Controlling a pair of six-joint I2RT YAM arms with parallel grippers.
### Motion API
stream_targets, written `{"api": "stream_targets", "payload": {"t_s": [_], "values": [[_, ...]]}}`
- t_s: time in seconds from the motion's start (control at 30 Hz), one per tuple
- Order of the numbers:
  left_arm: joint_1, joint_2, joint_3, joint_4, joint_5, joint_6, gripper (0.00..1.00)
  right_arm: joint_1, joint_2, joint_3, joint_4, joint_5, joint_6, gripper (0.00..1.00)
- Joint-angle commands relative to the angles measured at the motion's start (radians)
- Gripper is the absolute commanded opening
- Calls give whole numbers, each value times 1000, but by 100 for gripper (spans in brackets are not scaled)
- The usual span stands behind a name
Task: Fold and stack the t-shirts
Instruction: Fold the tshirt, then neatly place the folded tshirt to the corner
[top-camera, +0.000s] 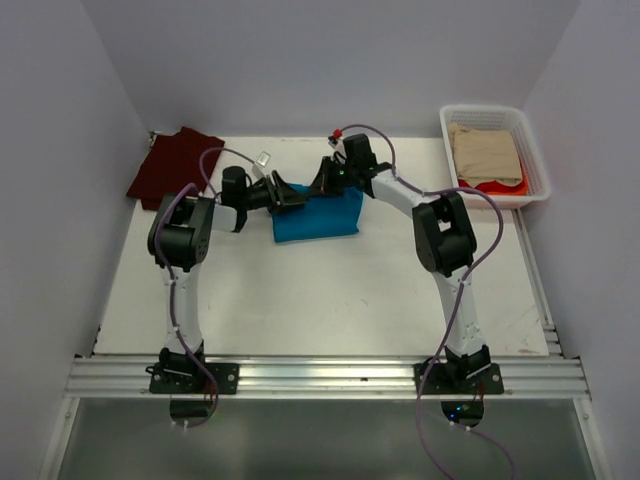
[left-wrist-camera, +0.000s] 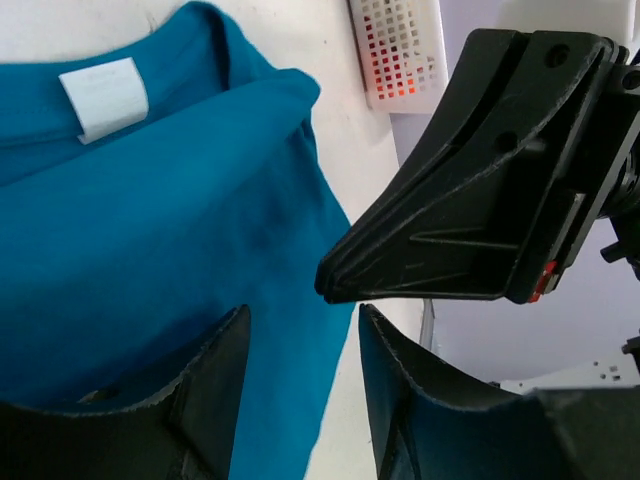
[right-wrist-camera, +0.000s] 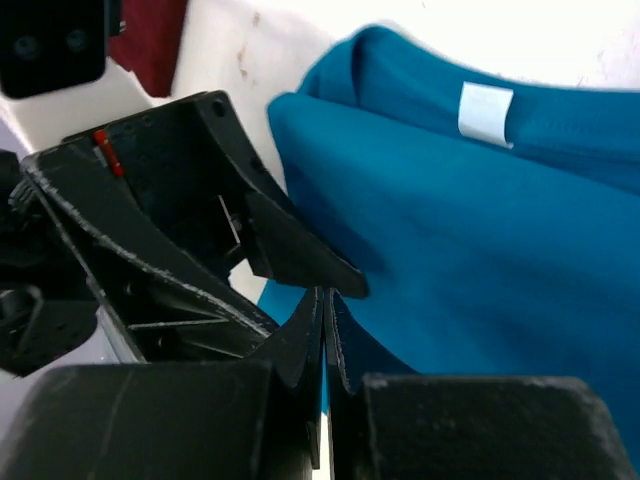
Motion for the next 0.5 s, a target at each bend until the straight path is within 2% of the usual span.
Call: {"api": "stream_targets", "payload": {"t_s": [0.0,0.27,0.47], "values": [[0,95,60,267,119,-224,50,-2,14,47,2,-76,63,0],[0,175,33,165,59,-202,49,12,54,-4,-157,171,-34,0],[-7,74,-103,43,-15,-74,43,62,-41,-221,-137,297,-97,0]]}}
